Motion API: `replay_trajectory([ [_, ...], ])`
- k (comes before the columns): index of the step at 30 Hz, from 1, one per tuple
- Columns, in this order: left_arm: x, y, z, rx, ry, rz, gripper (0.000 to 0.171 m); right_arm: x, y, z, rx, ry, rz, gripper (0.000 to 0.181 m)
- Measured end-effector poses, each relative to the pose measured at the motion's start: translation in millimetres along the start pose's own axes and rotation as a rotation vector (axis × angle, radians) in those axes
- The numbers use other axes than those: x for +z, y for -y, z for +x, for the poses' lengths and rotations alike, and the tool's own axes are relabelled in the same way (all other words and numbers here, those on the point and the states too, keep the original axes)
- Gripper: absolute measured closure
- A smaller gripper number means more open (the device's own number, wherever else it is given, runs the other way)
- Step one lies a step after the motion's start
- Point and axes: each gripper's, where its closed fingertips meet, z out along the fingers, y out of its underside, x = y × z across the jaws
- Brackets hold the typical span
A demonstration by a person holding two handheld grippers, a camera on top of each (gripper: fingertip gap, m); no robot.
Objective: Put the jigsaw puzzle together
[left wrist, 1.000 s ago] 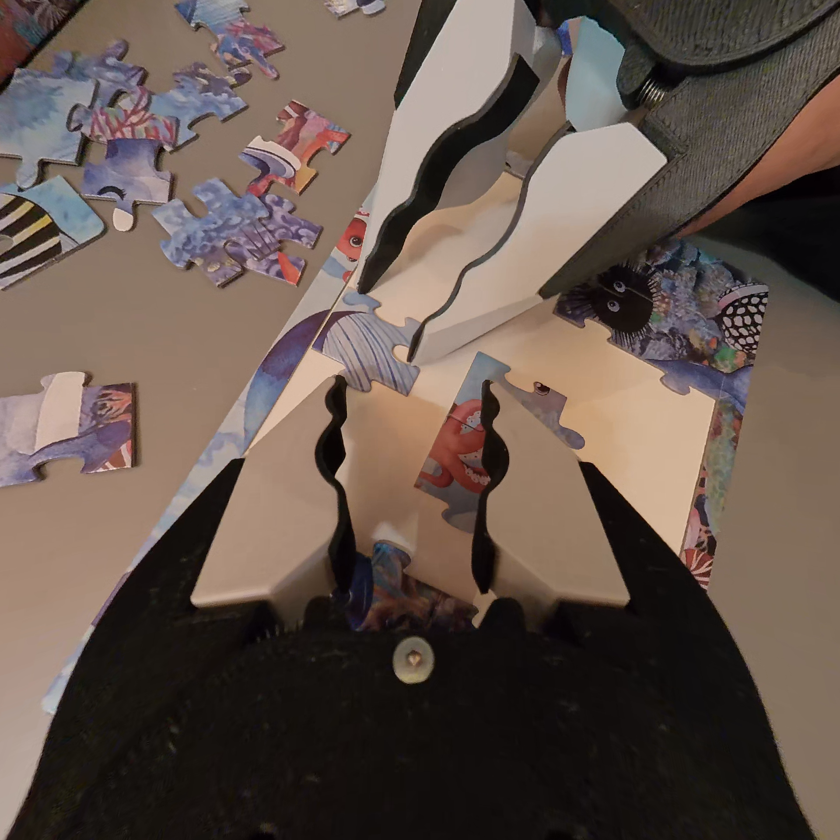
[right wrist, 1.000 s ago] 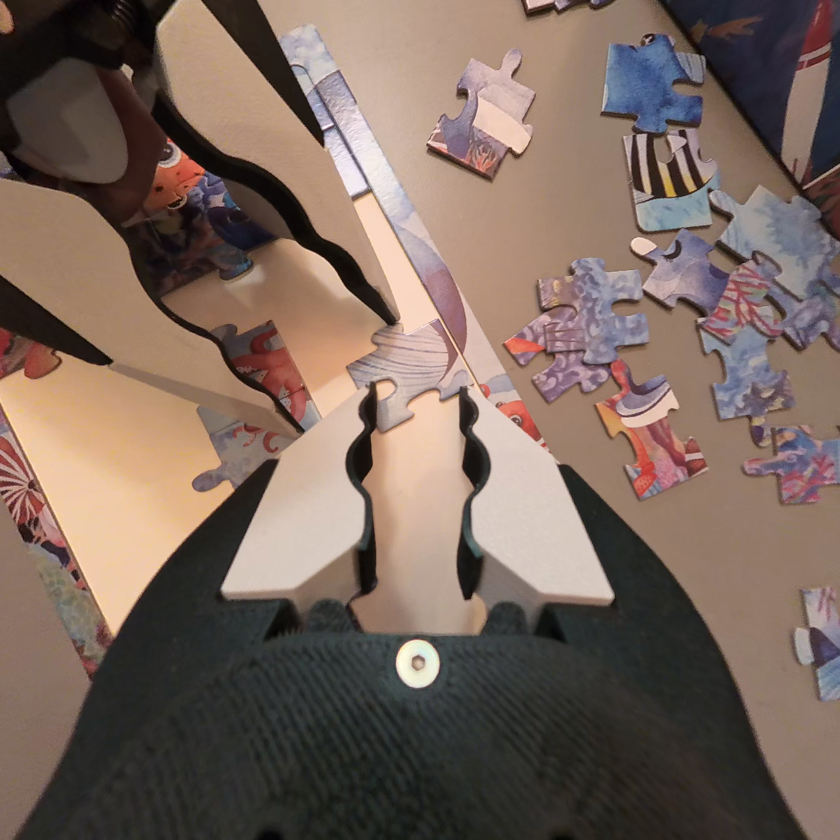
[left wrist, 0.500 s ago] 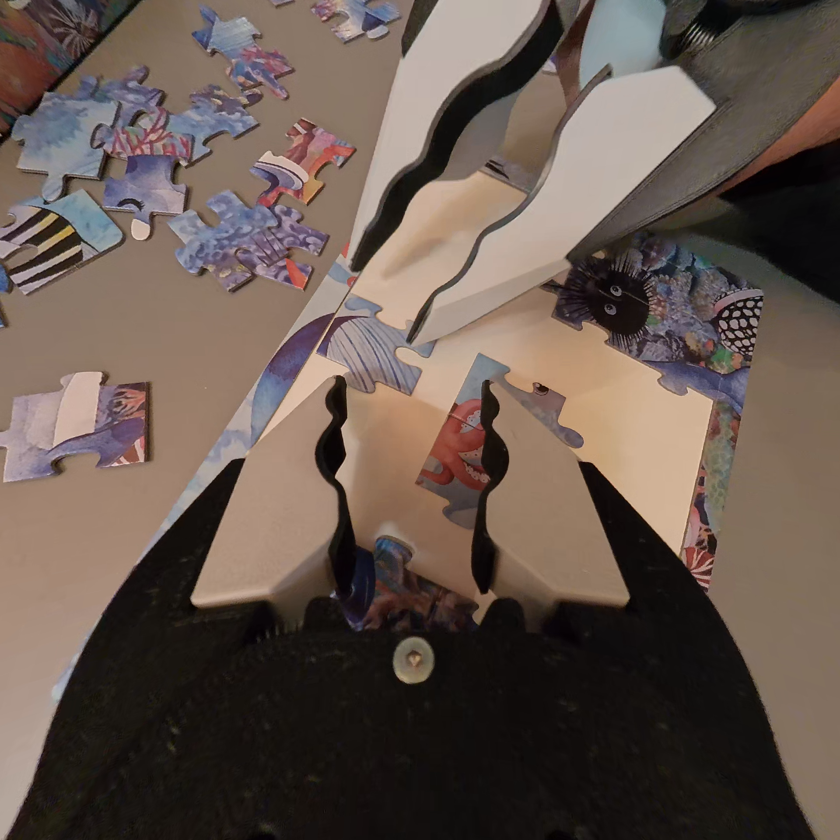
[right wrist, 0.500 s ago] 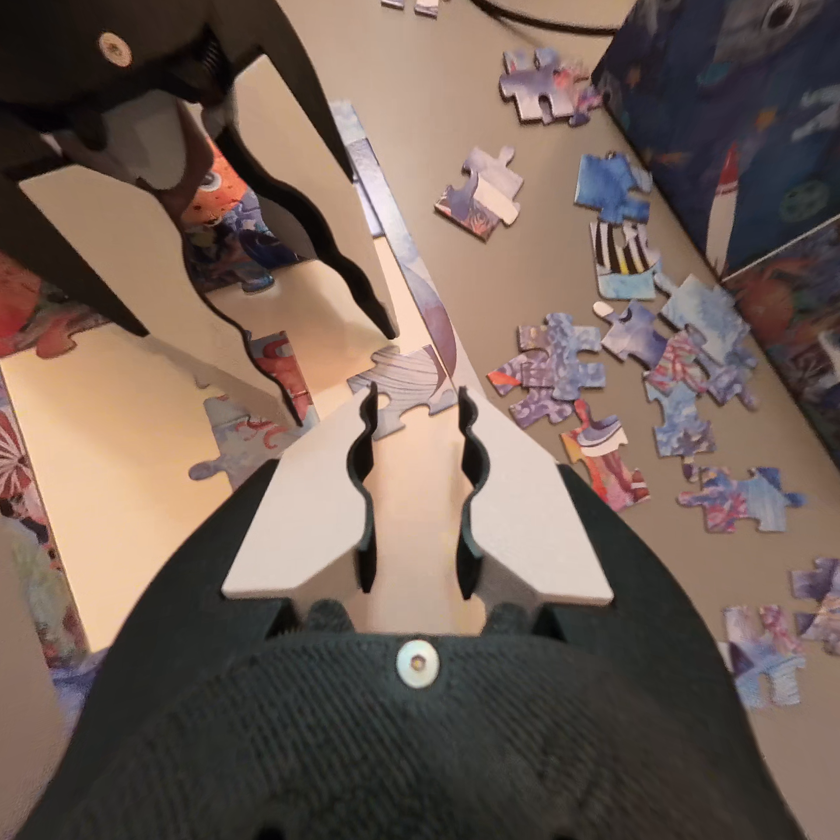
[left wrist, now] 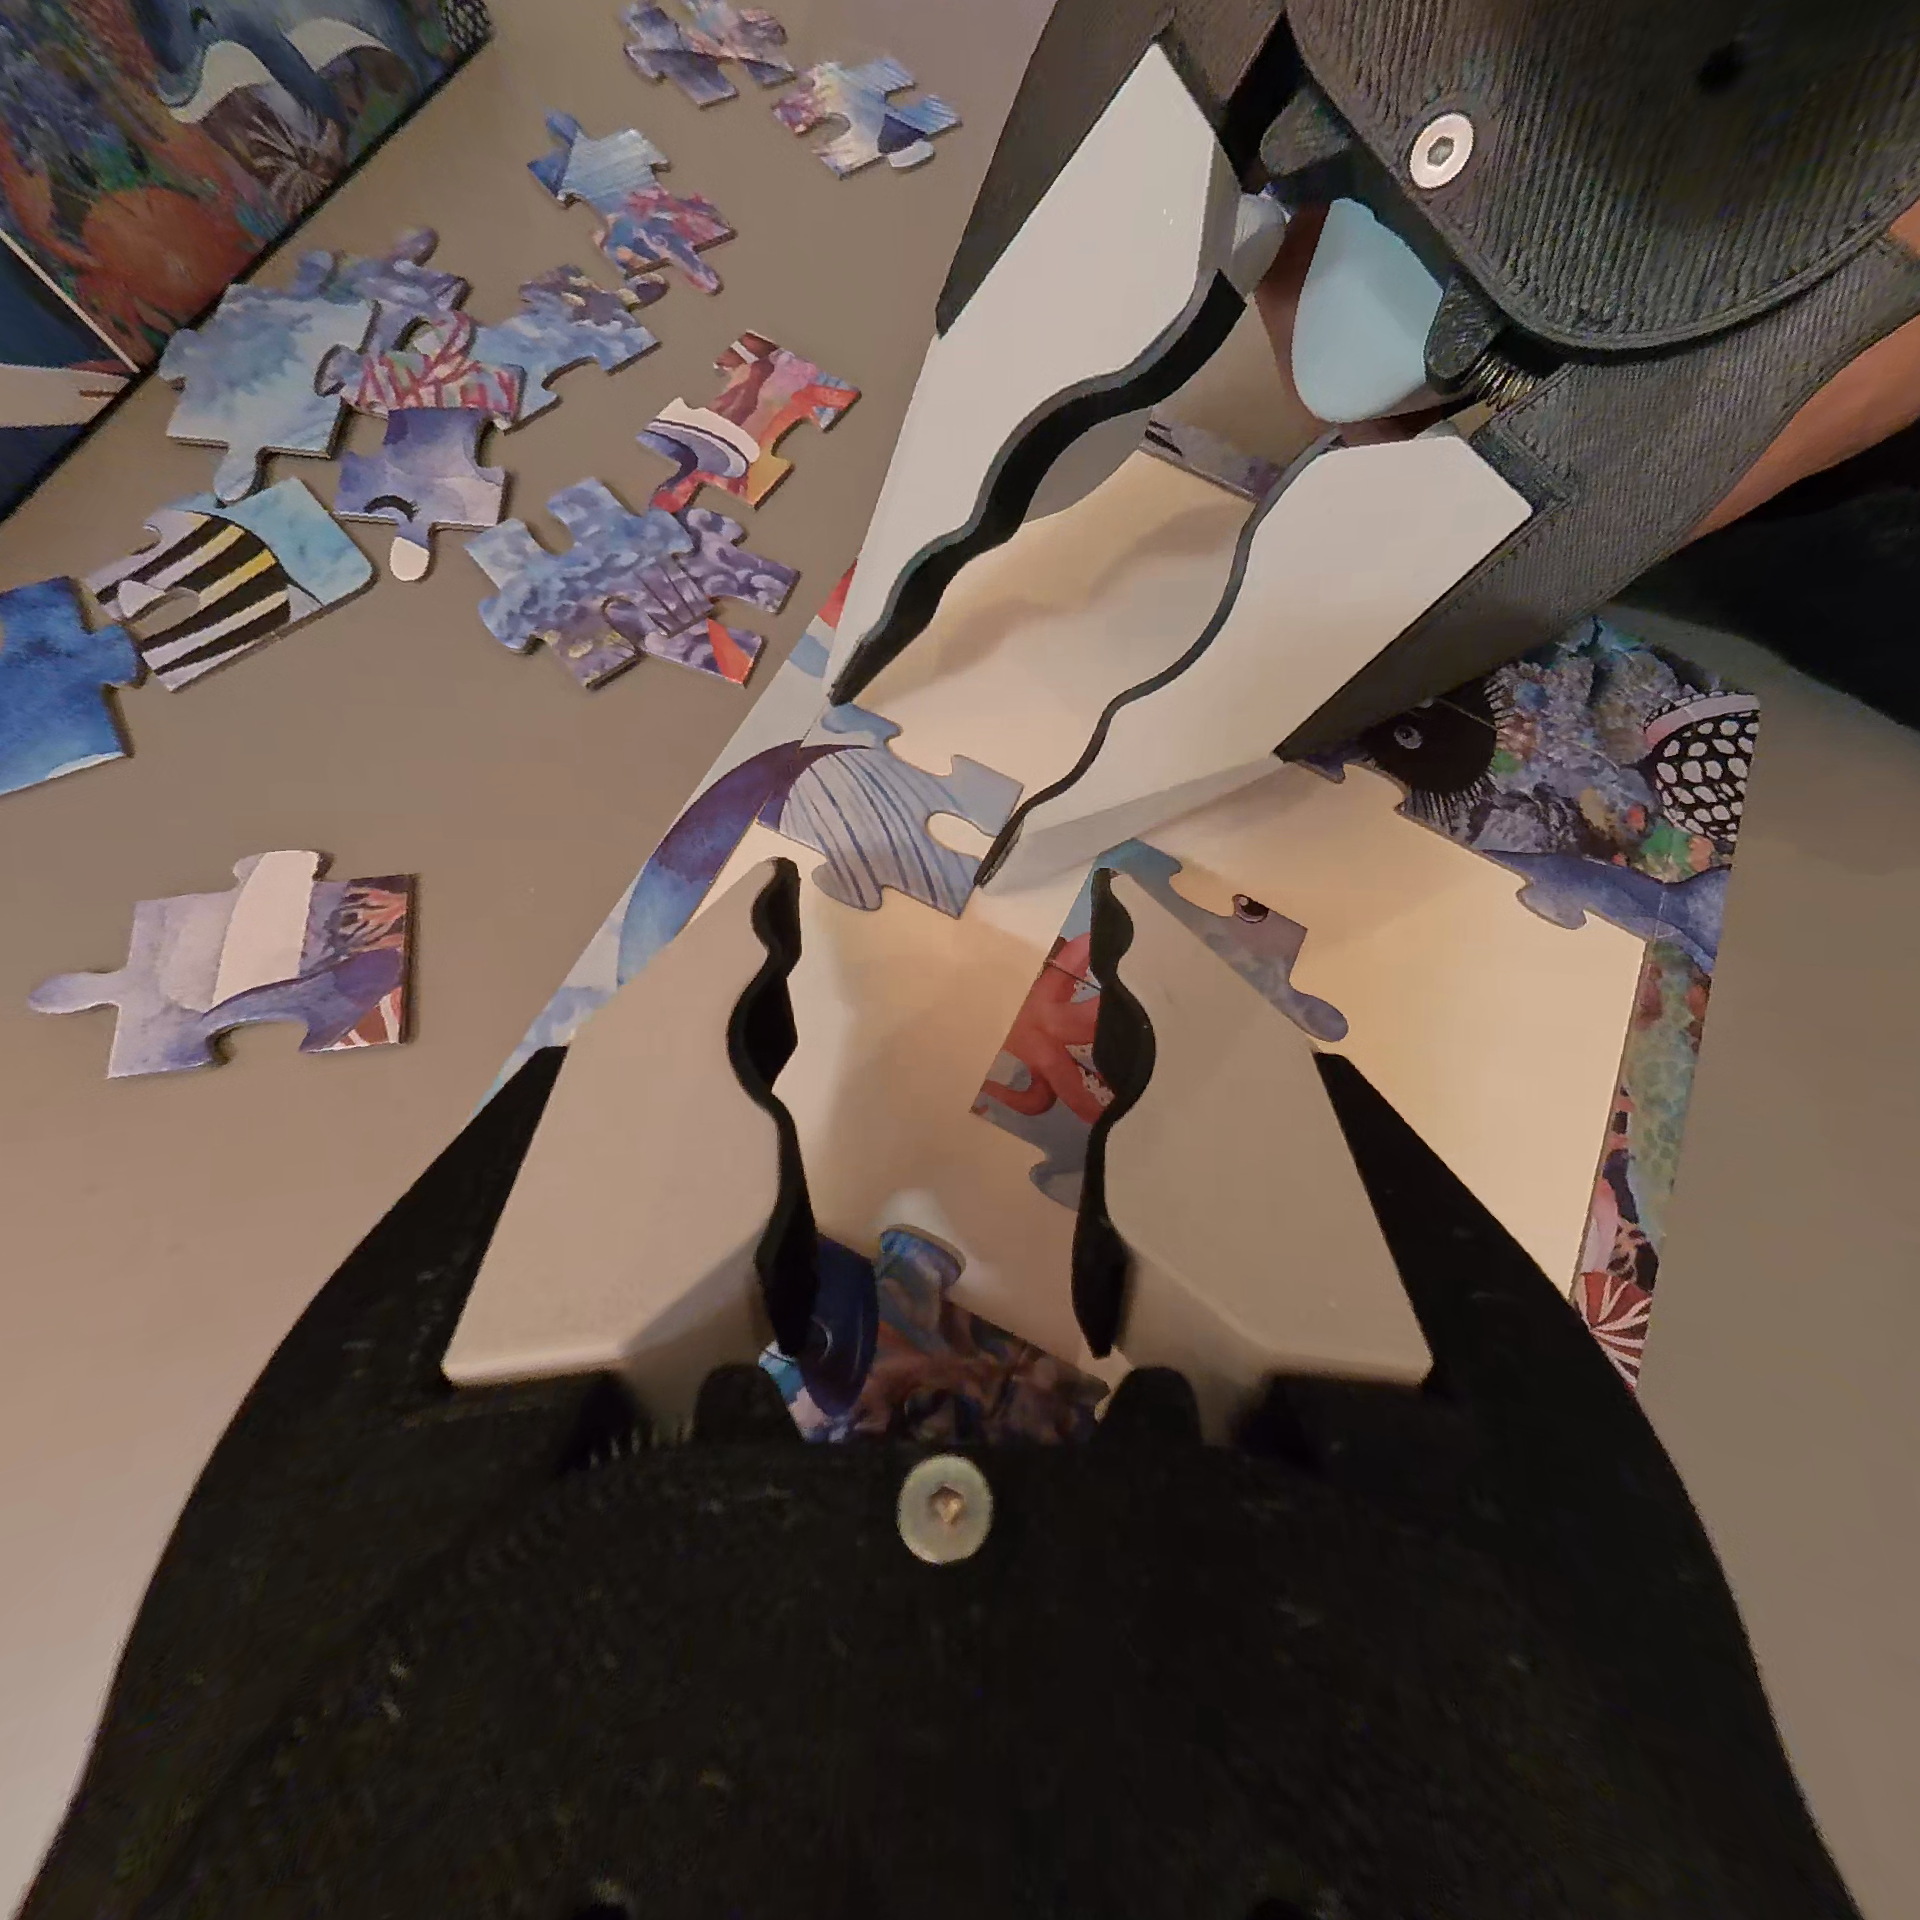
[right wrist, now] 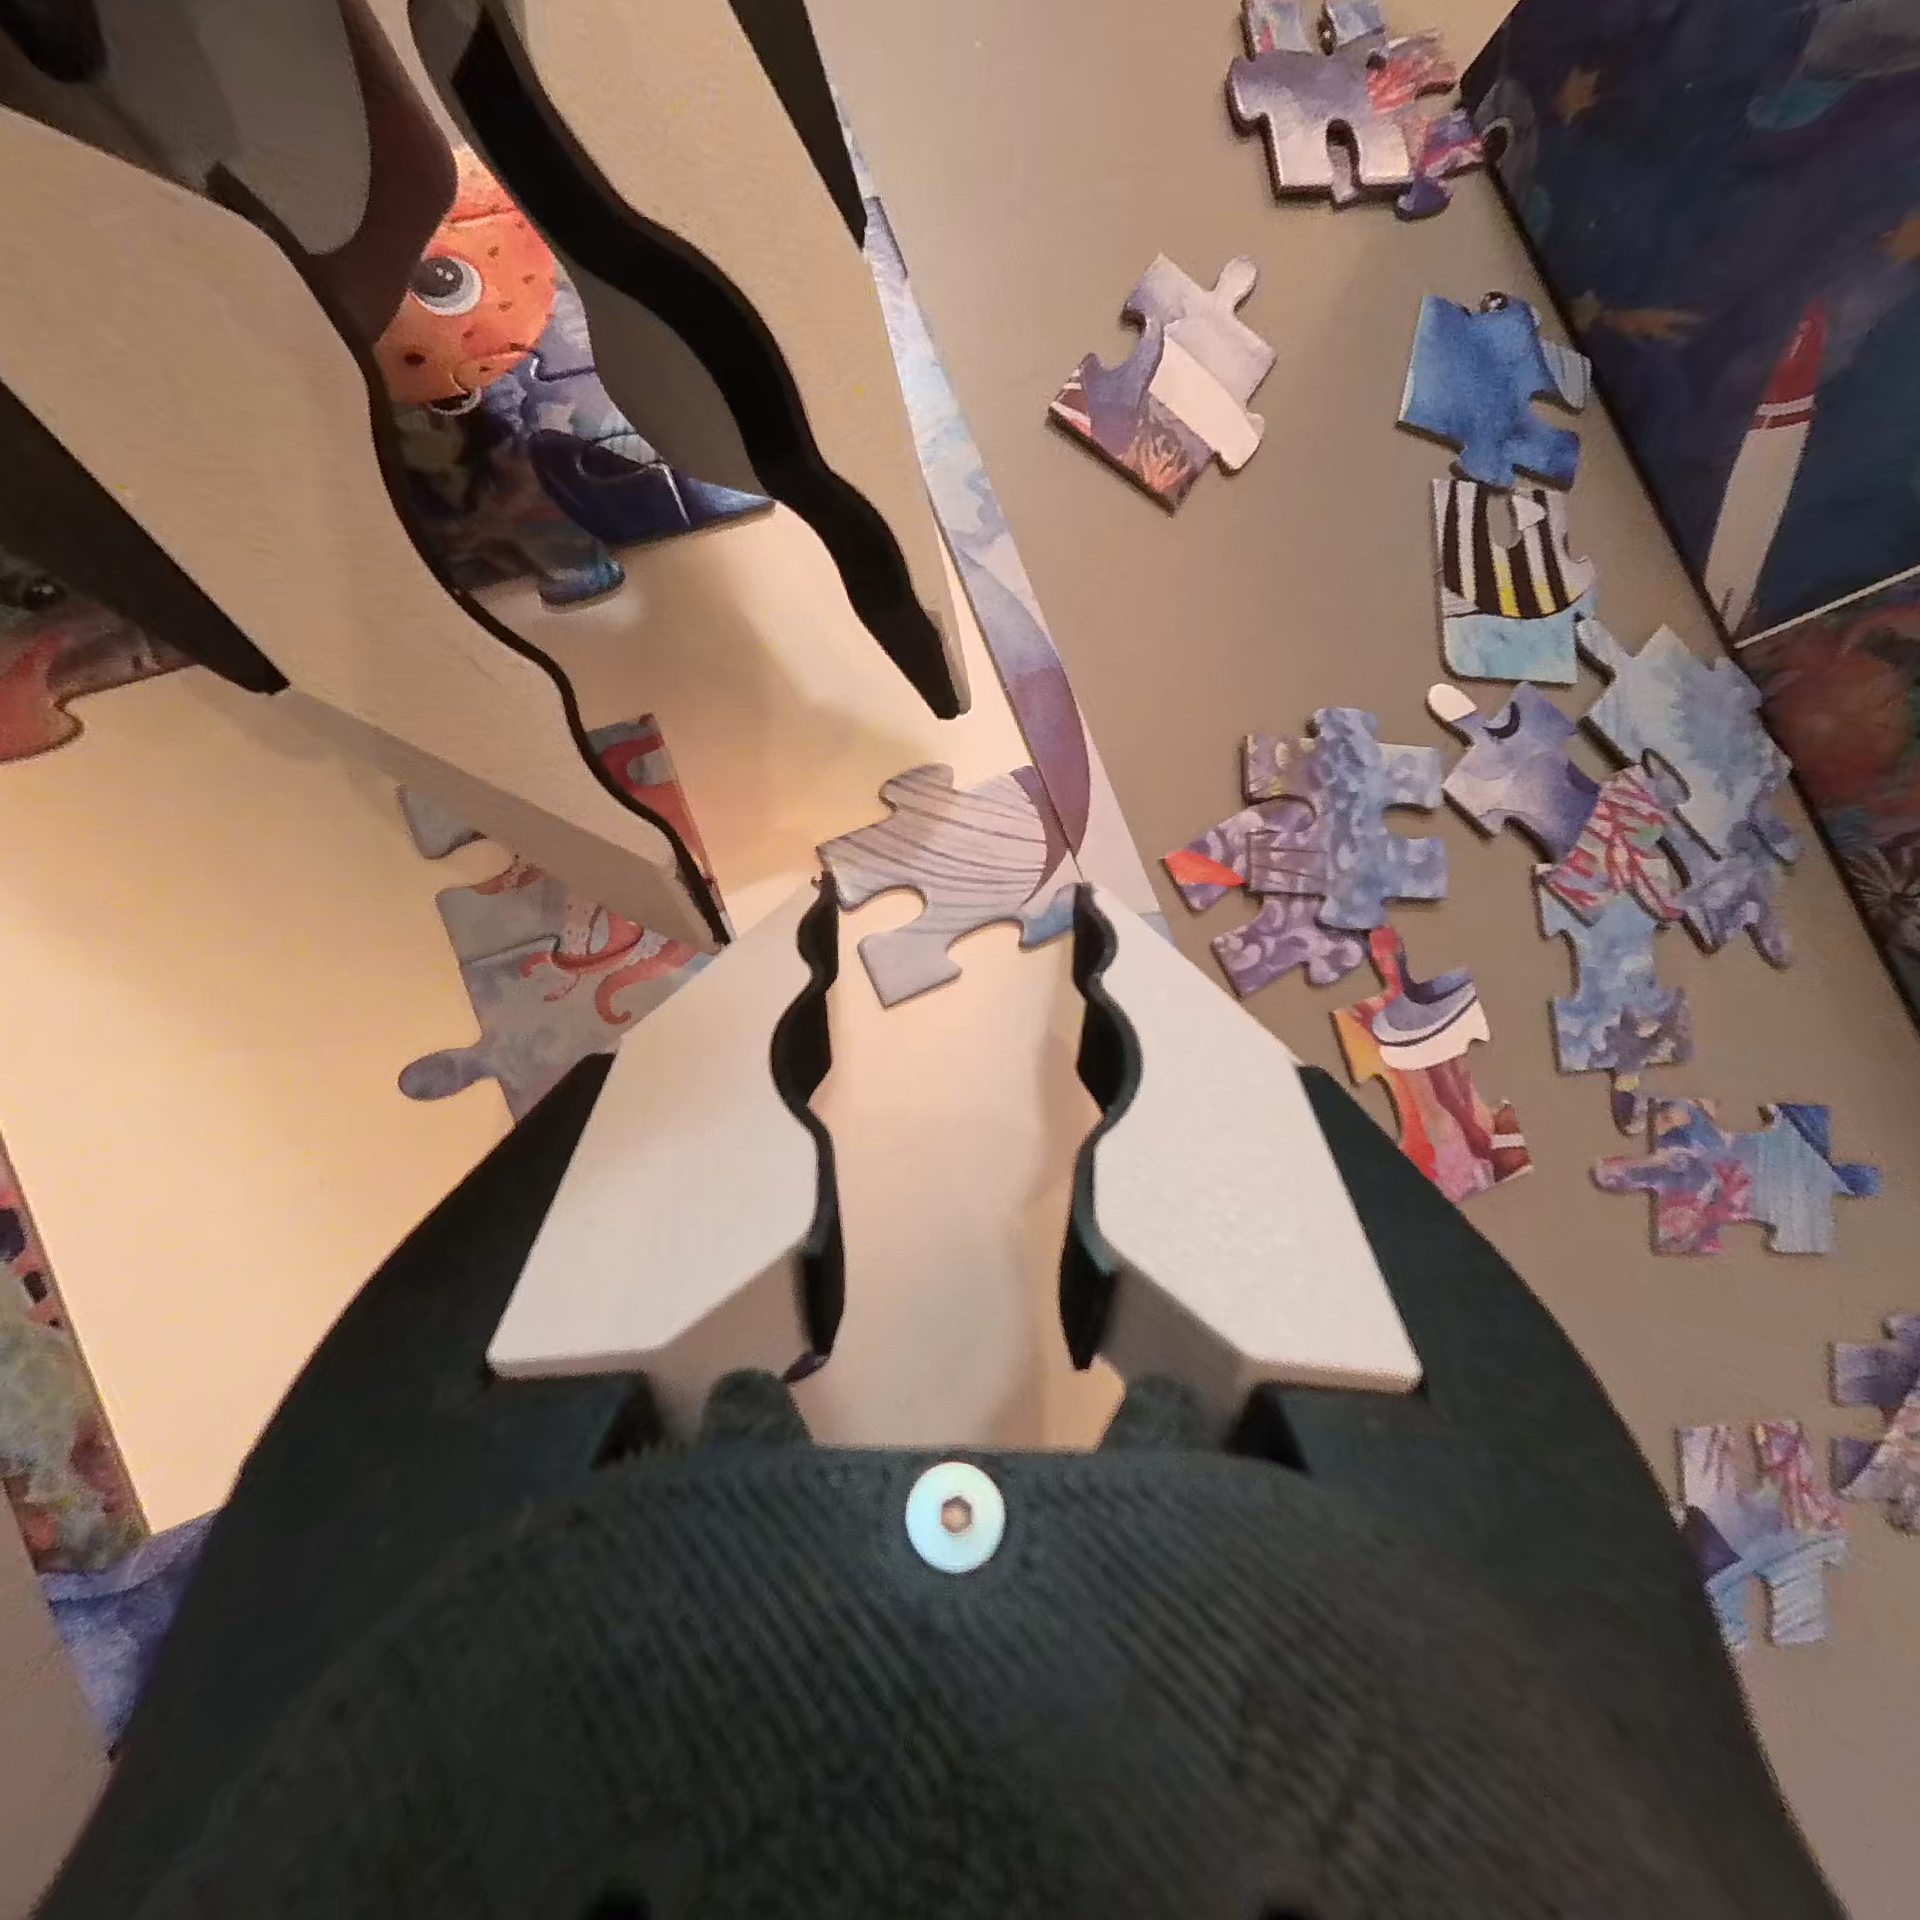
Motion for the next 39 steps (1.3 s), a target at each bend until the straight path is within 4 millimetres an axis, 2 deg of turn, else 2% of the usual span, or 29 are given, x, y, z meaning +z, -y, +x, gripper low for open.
replay_trajectory([
  [18,3.4,-3.9,2.4,-0.006,-0.016,-0.025,0.117,-0.6,-1.6,1.6,0.031,-0.005,-0.013,0.135],
  [26,8.8,-9.6,2.9,-0.007,-0.016,-0.071,0.109,-0.9,-2.1,1.8,0.029,-0.010,-0.020,0.135],
  [39,12.5,-8.3,8.6,0.026,-0.032,-0.078,0.097,-1.4,-3.2,3.4,0.032,-0.014,-0.023,0.136],
])
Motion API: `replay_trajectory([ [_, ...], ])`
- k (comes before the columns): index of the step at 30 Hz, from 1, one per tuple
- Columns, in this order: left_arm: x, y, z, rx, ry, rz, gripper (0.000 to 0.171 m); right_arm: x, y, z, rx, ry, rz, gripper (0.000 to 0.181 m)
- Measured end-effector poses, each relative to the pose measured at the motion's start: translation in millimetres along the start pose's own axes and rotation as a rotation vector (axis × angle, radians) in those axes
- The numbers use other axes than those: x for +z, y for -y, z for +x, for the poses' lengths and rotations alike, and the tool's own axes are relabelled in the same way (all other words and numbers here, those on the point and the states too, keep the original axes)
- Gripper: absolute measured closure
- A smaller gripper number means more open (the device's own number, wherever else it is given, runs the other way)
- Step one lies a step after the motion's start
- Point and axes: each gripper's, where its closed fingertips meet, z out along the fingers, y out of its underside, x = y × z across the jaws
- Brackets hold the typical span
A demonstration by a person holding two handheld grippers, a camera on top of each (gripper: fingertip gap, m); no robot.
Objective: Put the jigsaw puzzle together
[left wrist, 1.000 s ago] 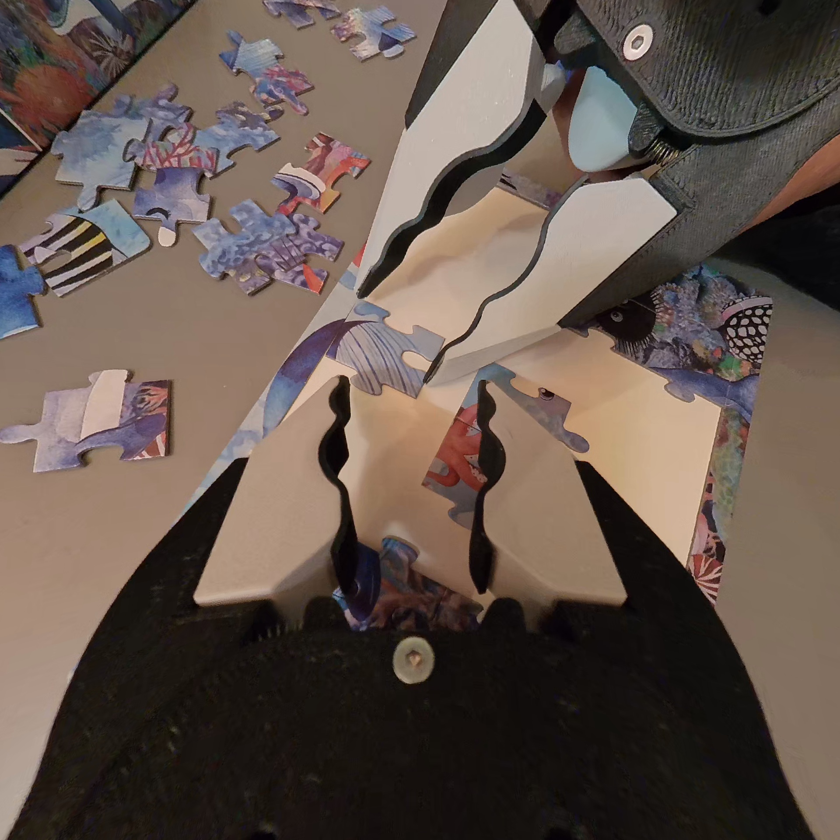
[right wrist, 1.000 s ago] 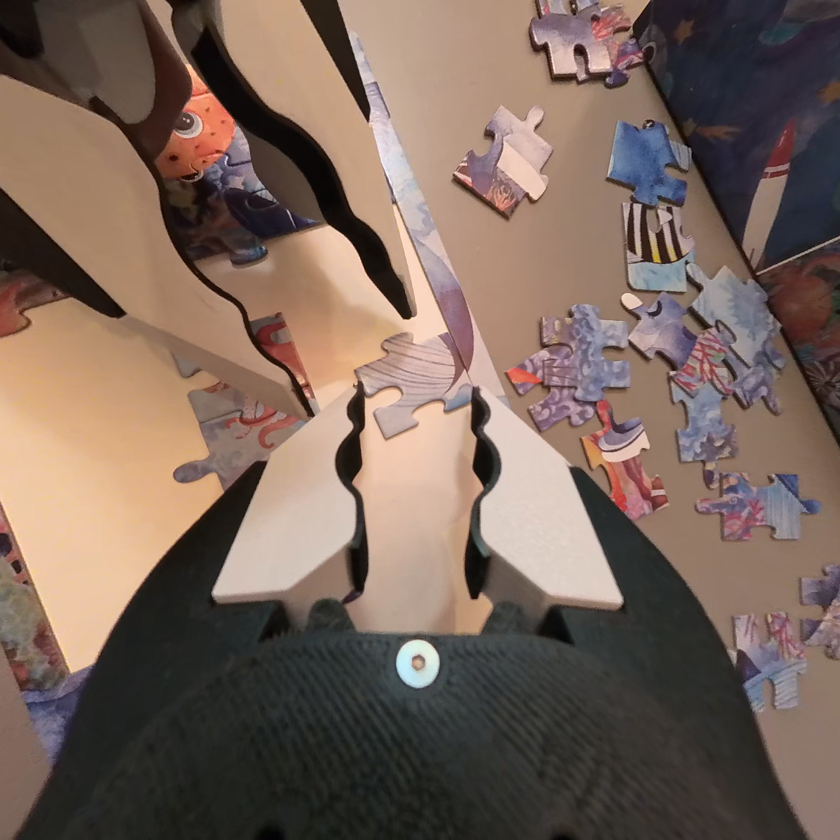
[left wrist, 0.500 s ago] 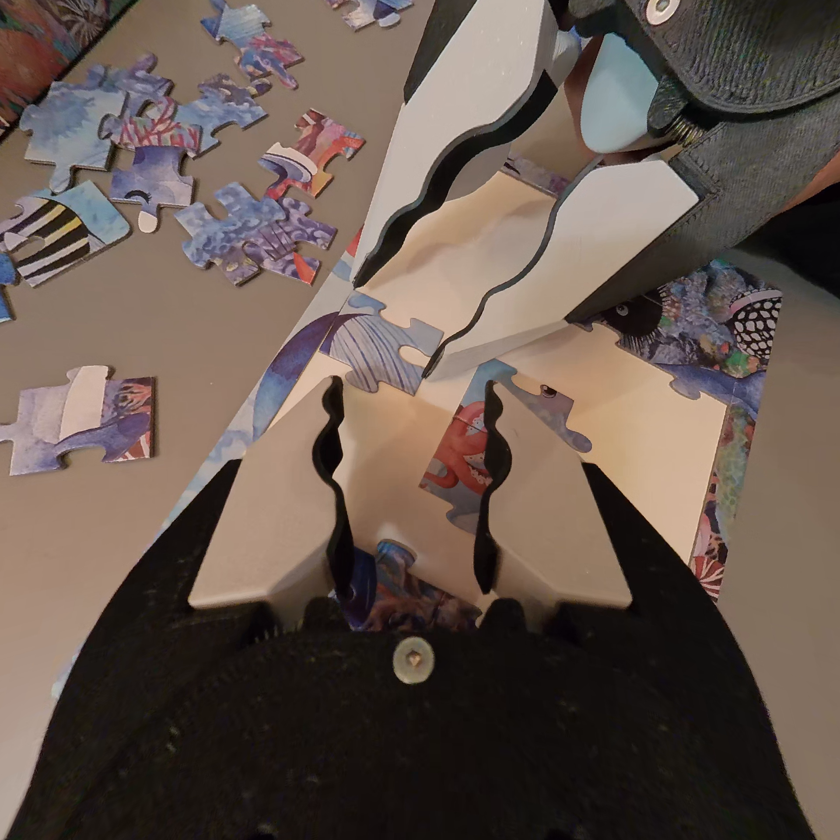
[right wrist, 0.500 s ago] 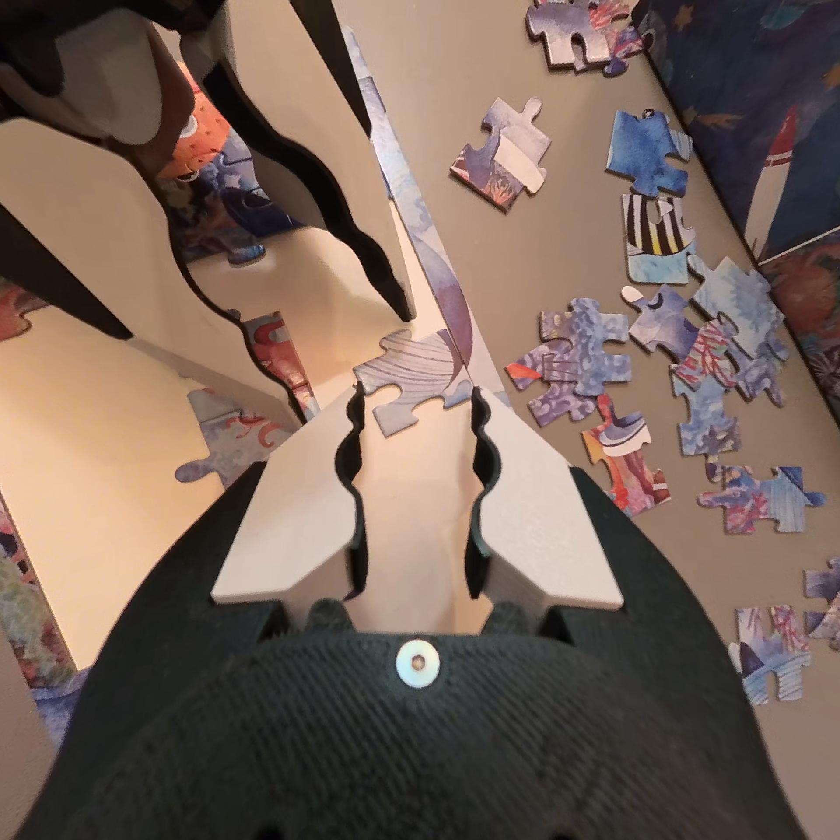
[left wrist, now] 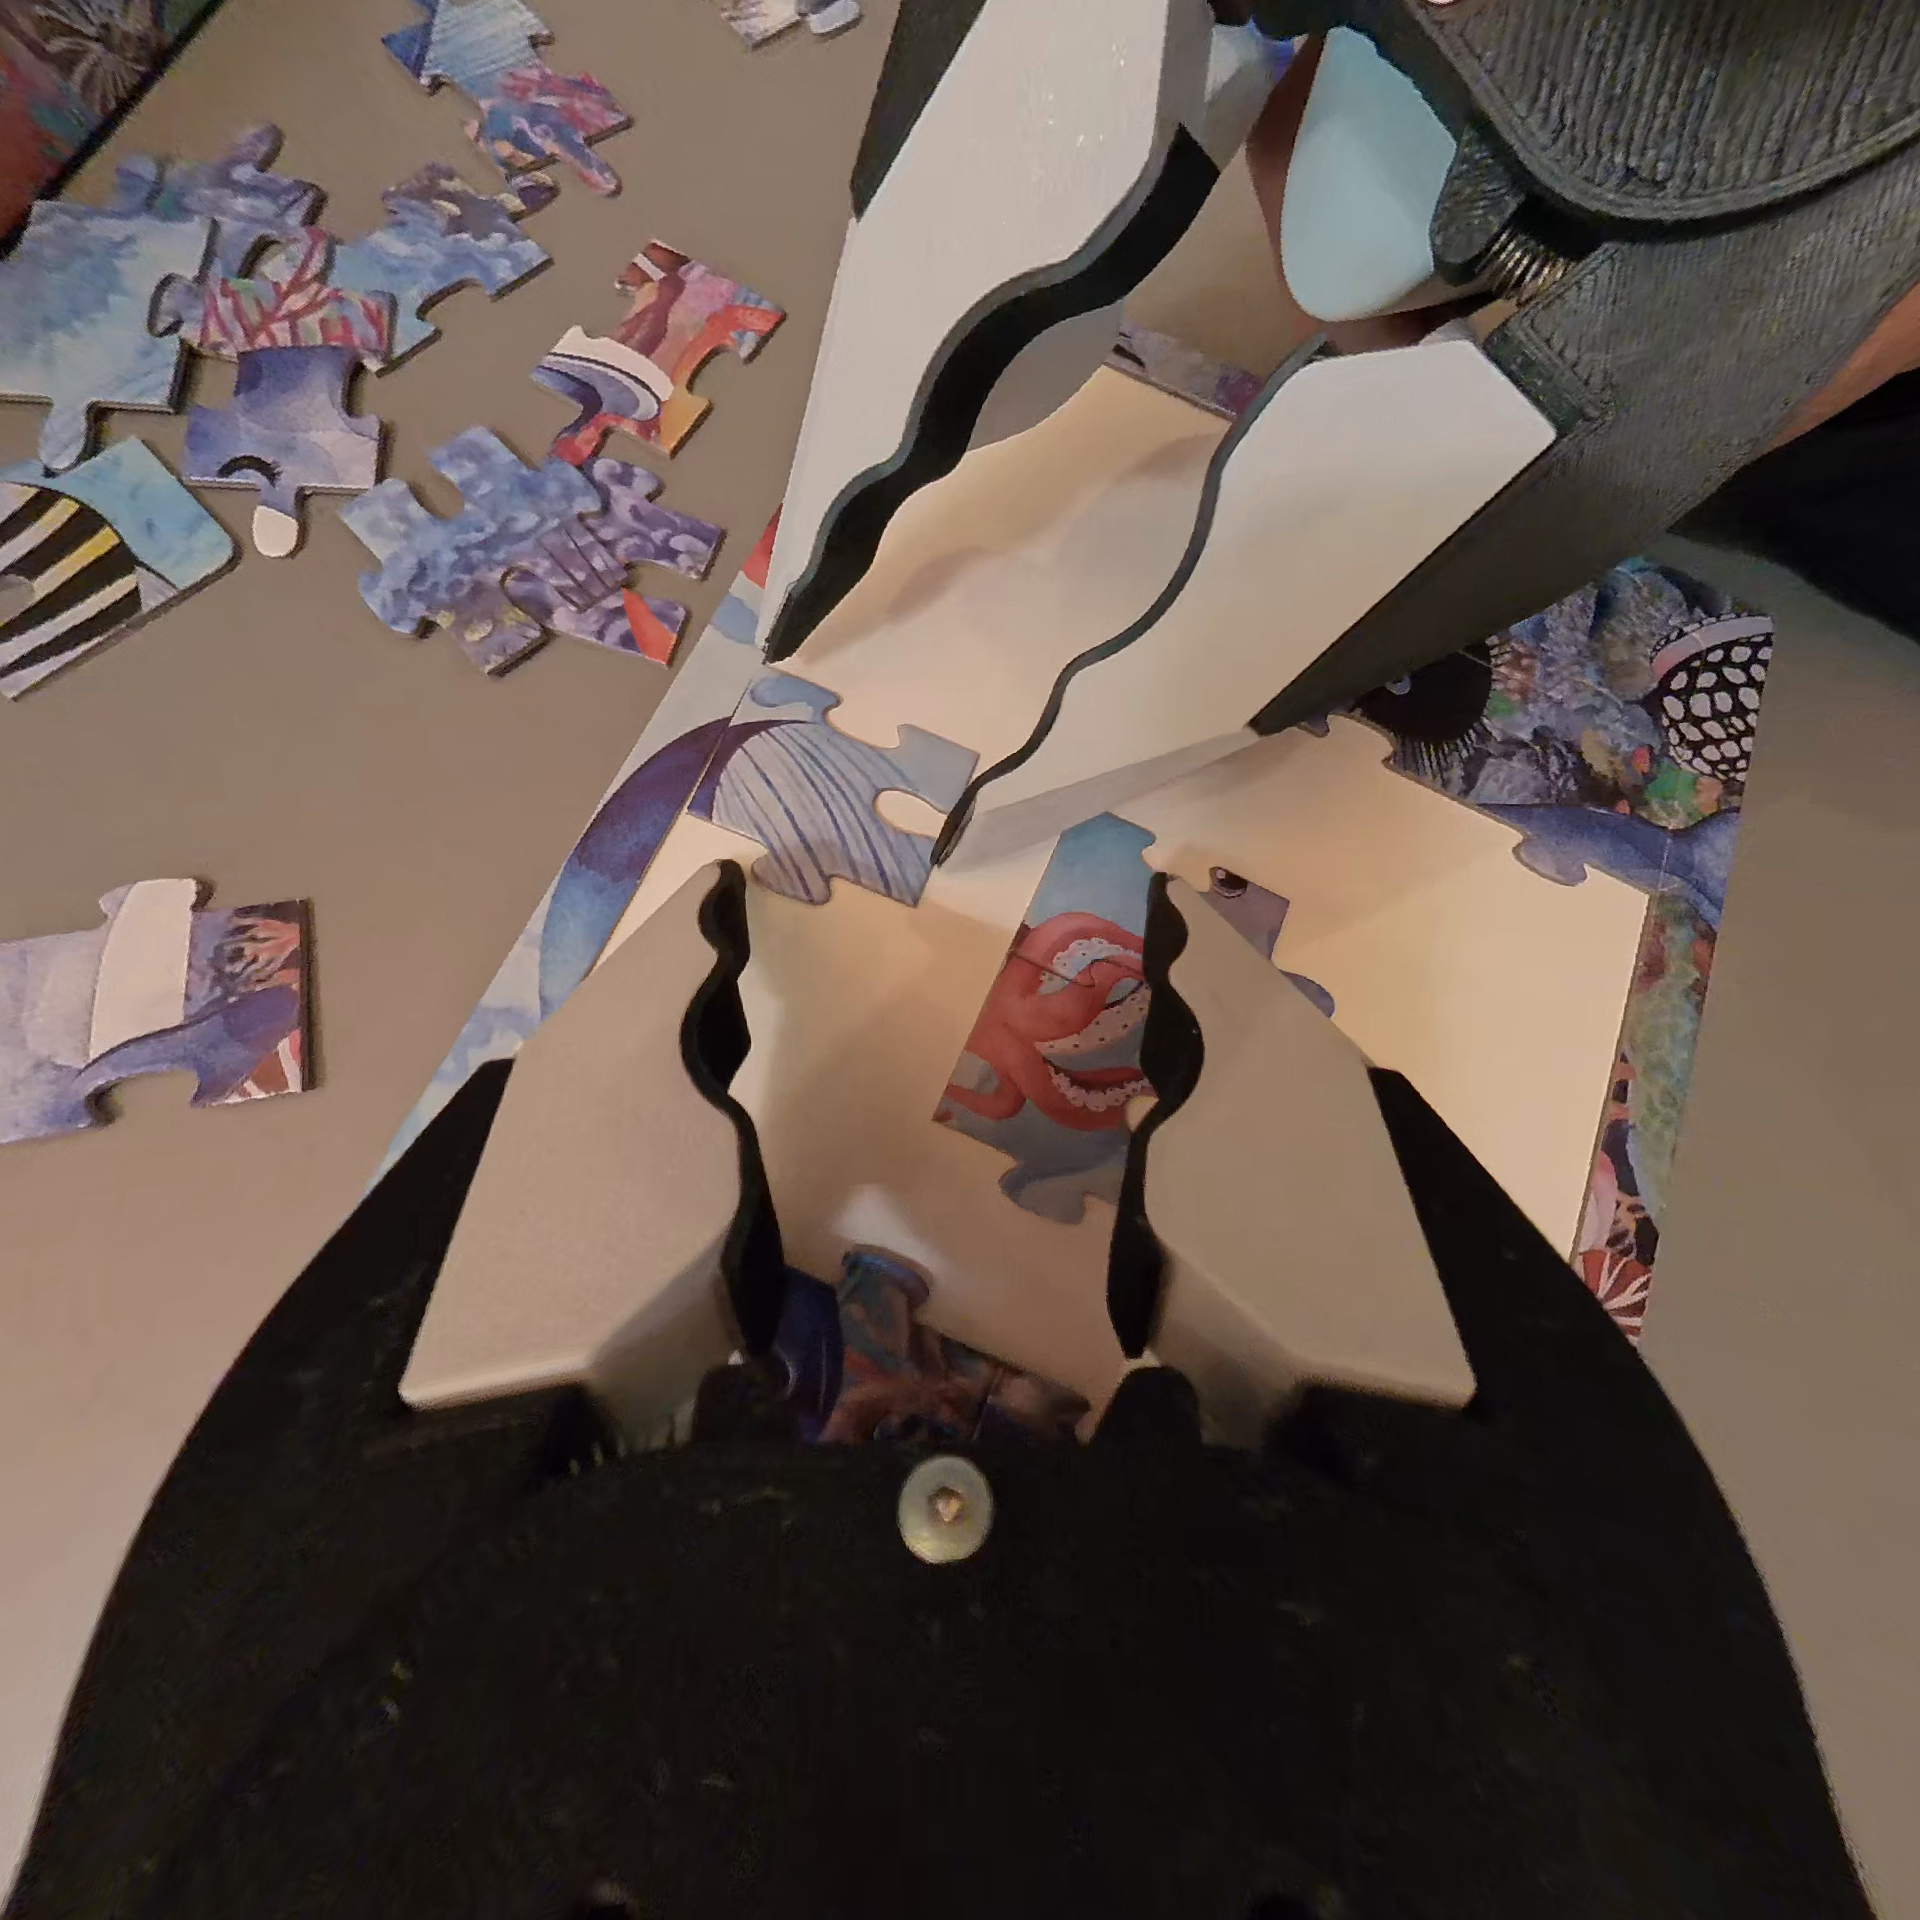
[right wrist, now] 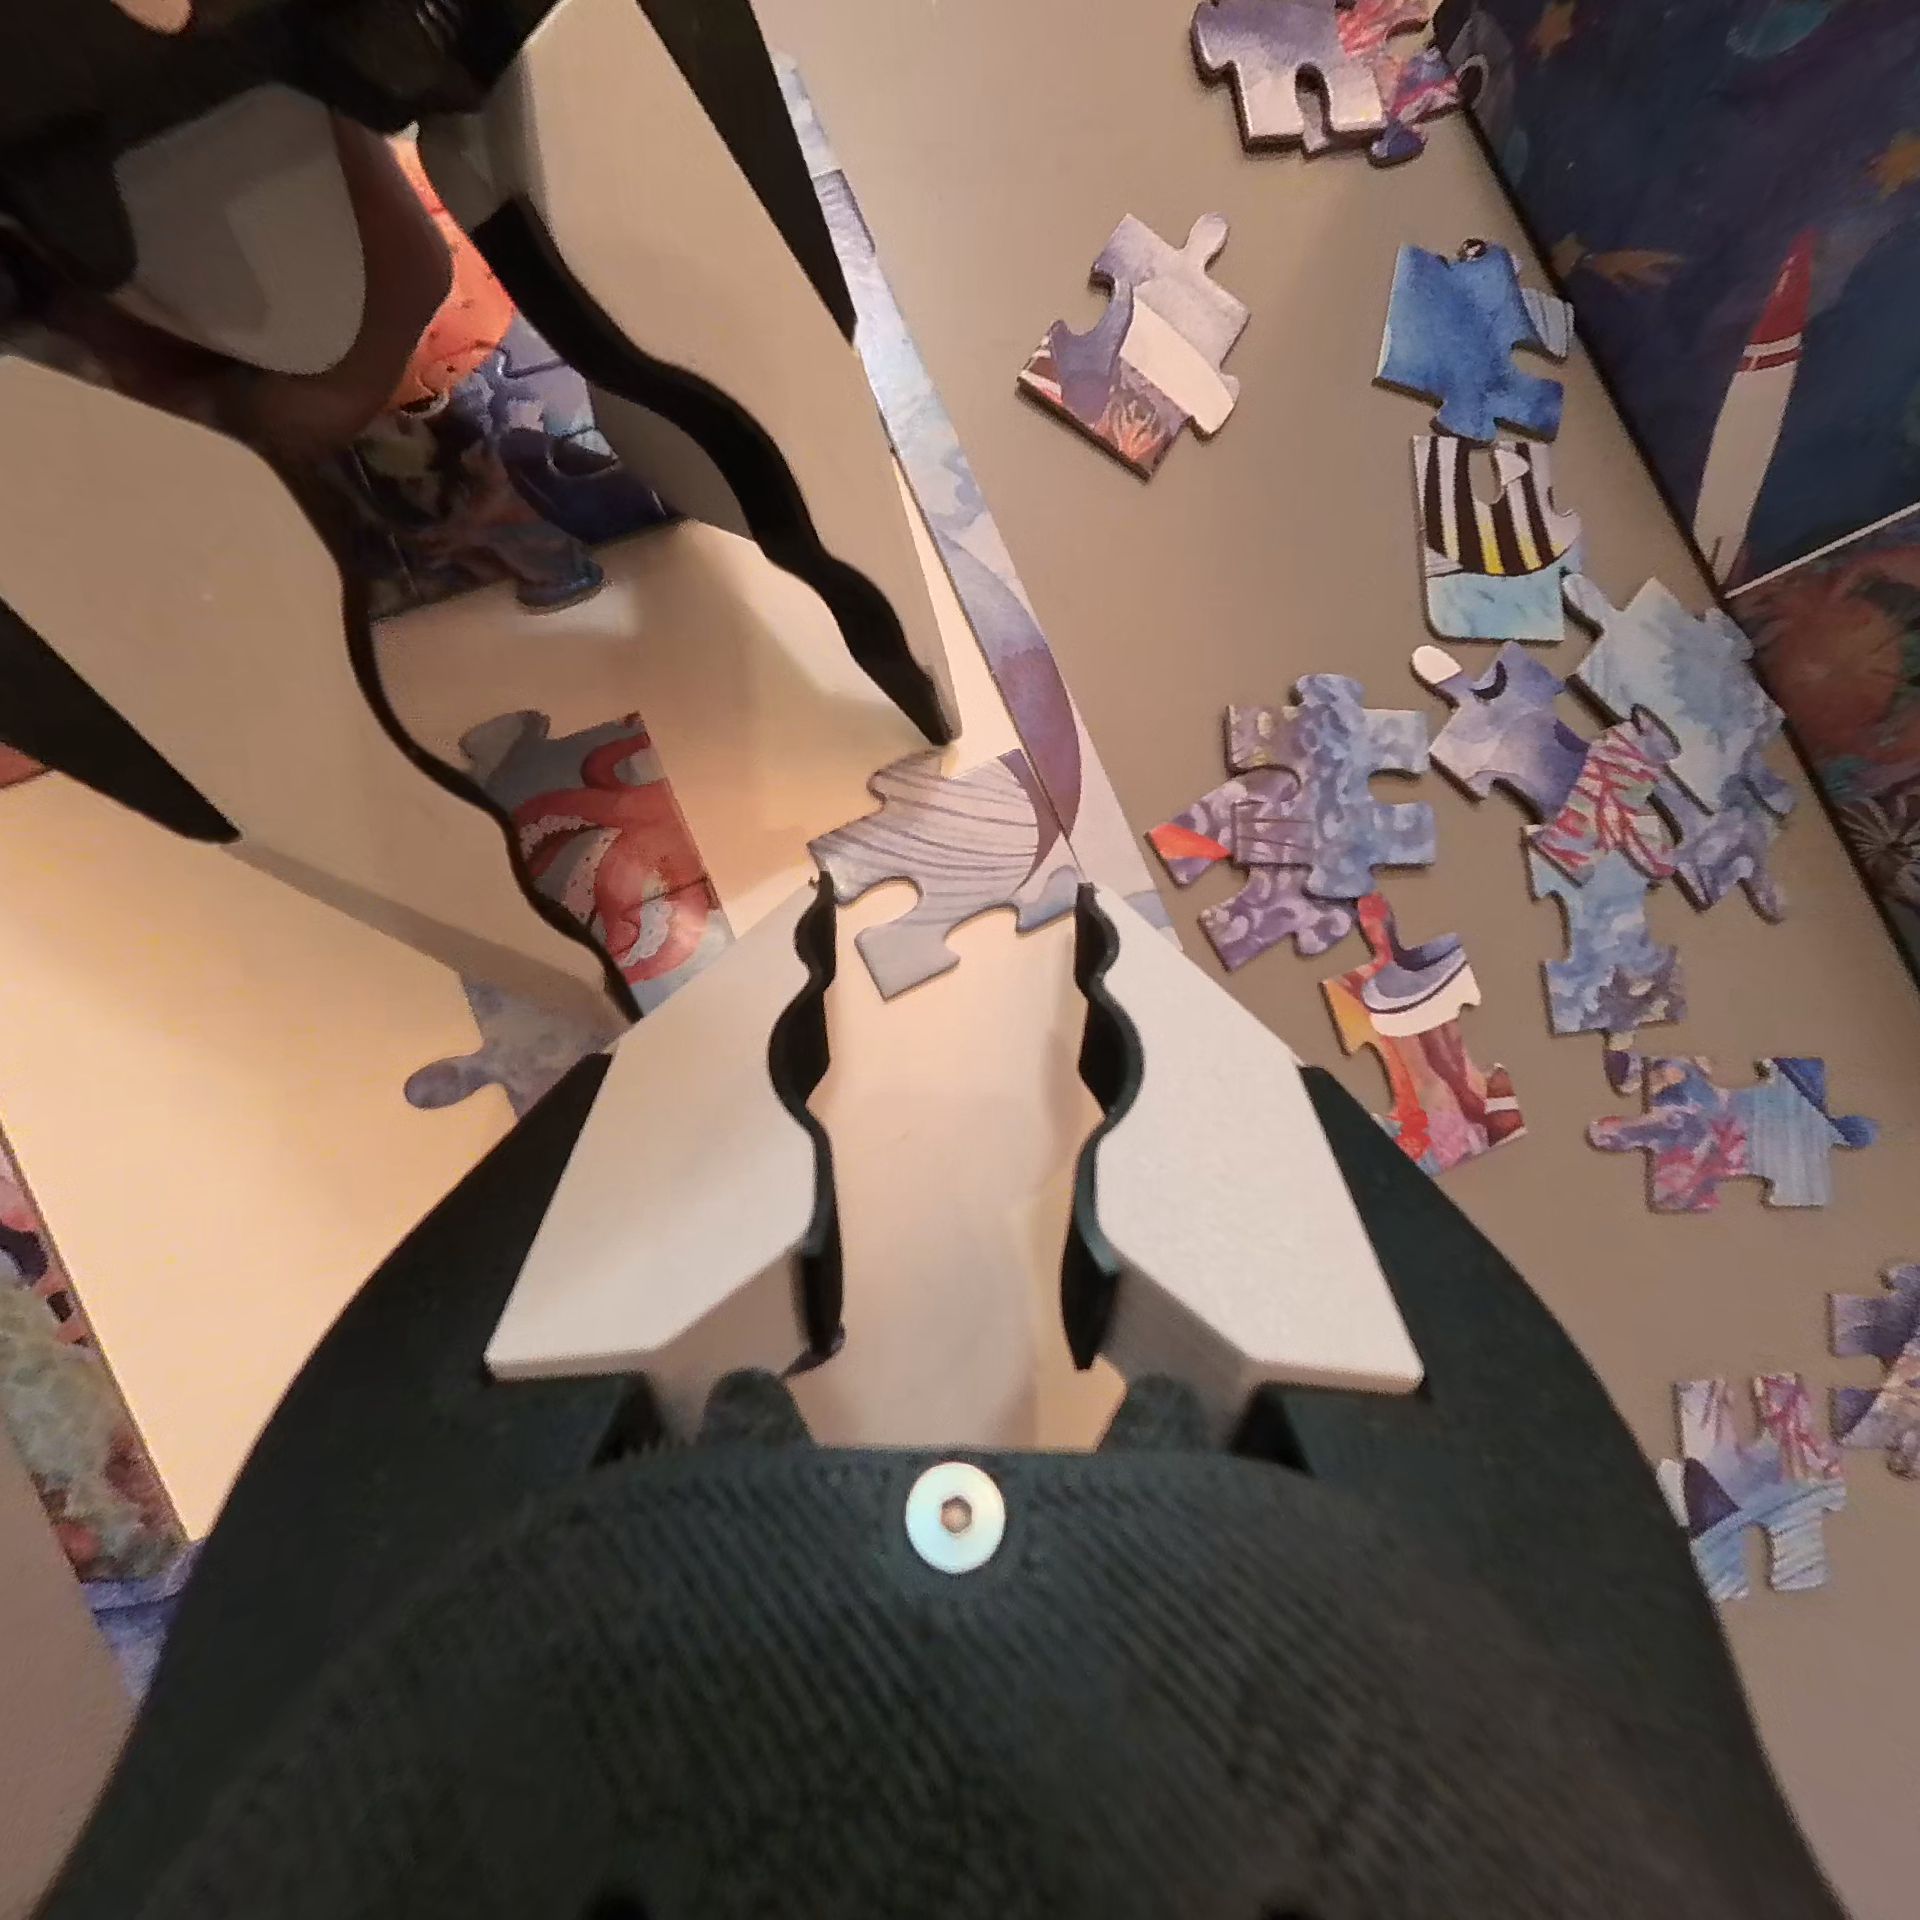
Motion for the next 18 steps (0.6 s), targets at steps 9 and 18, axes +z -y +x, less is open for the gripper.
replay_trajectory([
  [9,1.0,2.5,2.6,-0.010,-0.042,0.007,0.092,-0.6,-0.5,1.2,-0.005,-0.010,-0.002,0.137],
  [18,4.1,2.7,3.1,0.022,-0.024,-0.006,0.091,-1.6,-1.9,3.5,-0.004,-0.020,-0.009,0.136],
])
